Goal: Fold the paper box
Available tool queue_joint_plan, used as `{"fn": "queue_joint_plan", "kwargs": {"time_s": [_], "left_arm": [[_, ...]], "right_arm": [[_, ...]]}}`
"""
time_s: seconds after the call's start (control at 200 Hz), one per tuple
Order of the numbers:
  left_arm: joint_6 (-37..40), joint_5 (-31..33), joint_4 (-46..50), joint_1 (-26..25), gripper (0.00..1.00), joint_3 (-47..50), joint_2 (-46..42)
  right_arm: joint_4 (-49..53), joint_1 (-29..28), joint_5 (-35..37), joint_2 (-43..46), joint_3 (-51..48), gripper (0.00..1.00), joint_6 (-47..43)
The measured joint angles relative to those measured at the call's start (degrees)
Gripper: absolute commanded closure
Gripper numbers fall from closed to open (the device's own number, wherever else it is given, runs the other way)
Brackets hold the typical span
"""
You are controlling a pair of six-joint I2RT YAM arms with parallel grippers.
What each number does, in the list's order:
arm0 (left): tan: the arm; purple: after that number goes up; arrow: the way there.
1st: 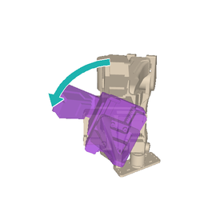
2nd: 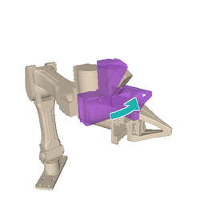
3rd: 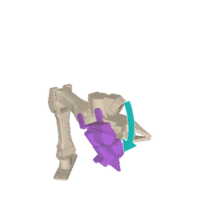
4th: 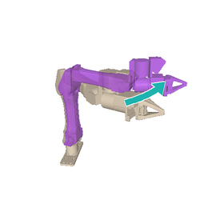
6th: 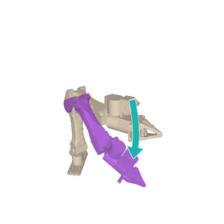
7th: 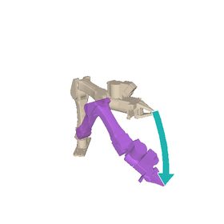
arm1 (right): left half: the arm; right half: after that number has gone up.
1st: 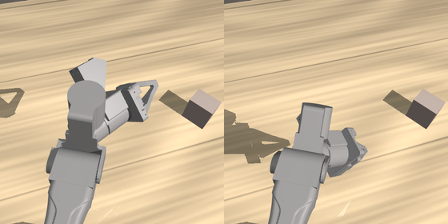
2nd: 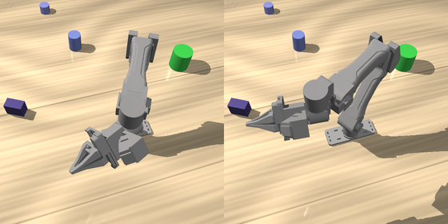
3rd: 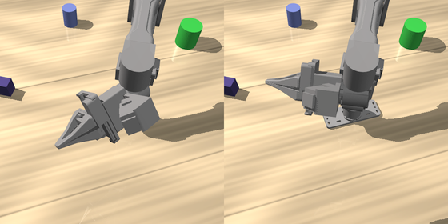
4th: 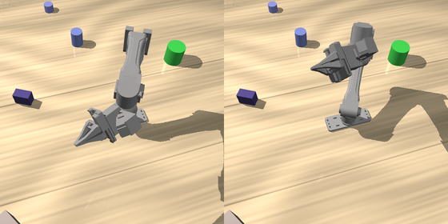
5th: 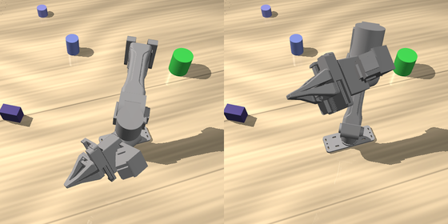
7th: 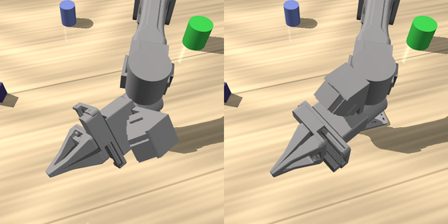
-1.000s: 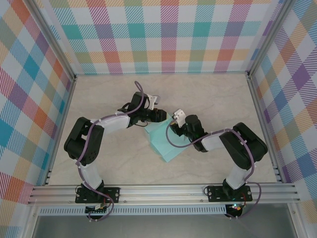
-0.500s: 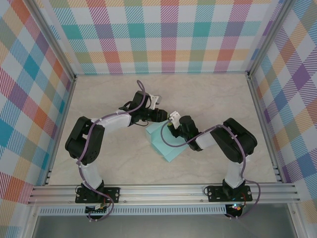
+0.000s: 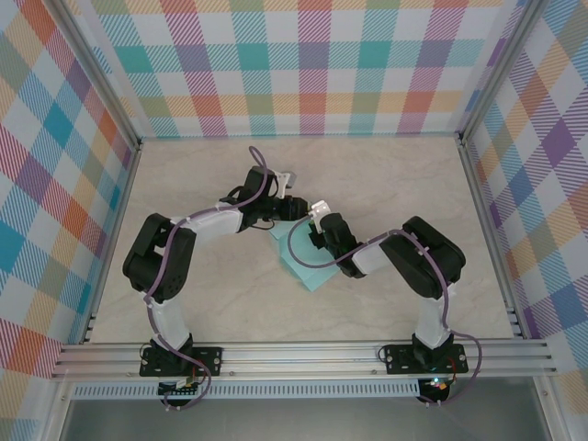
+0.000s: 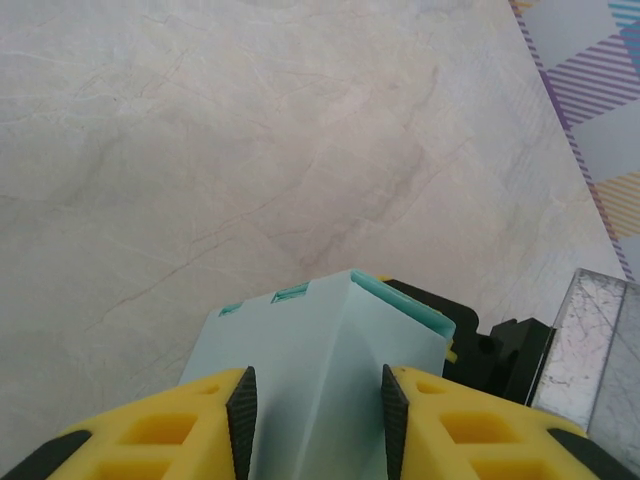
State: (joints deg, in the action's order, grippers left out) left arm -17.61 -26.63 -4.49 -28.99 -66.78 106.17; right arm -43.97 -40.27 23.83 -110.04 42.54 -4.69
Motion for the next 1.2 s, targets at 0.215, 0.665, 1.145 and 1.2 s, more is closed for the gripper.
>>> {"fn": "queue_joint_plan", "kwargs": {"time_s": [0.215,0.665,1.145,1.2], "left_arm": [[-1.5,-0.1,-0.6,0.0,0.62,-0.6,0.8],[0.9,-0.2,9.9,-0.6,0.46,-6.5,1.8],[13.6,-1.3,23.8,-0.6,0.40,-21.0,4.5],[16.1,-1.9,26.6,-0.6,0.38,-23.3,4.9]], "right_arm": [[-0.8,-0.3,2.2,-0.7,0.4,0.76,2.3],[3.1,2.7,-8.4,9.3,-8.9,0.53,2.8],[21.2,14.5,-22.9,37.5,-15.2,0.49,11.0],[24.3,16.5,-23.5,39.6,-14.3,0.48,12.0]]}}
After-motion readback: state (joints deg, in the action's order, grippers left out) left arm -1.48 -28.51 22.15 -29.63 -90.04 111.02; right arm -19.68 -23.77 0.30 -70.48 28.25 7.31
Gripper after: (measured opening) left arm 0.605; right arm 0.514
